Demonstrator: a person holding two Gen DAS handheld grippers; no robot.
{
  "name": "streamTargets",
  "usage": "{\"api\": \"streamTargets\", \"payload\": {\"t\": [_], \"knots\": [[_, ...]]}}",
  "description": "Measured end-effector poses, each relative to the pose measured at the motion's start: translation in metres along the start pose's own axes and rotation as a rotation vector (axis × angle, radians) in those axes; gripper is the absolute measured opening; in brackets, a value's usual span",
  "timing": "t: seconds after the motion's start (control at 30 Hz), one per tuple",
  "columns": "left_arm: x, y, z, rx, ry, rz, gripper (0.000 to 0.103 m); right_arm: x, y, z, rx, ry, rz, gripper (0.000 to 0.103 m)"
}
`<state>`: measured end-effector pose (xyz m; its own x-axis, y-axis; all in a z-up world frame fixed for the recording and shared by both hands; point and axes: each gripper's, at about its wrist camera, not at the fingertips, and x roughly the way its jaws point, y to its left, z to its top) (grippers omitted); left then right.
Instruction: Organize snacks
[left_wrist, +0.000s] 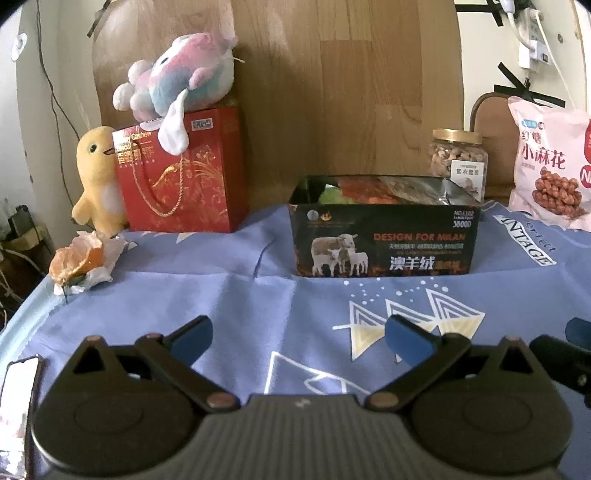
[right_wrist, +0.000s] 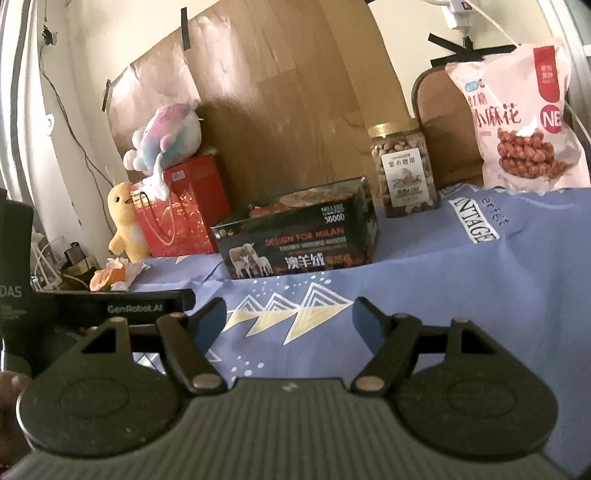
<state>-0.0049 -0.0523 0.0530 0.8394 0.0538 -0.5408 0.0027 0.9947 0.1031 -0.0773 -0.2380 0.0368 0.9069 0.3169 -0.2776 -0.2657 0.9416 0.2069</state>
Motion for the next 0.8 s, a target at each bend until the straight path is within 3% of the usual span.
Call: {"api": "streamTargets", "payload": {"t": [0.4, 0.8], "knots": [[-0.0042, -0.0035, -0.0001, 0.044, -0.02, 0.088, 0.103, 0.002, -0.0005, -0.0016, 0.012, 0.009, -0.006, 0.079], [-0.0015, -0.0035, -0.004, 0.049, 0.032, 0.084, 0.103, 0.0022, -0.0013, -0.0026, 0.02, 0.012, -0.009, 0.08]]}}
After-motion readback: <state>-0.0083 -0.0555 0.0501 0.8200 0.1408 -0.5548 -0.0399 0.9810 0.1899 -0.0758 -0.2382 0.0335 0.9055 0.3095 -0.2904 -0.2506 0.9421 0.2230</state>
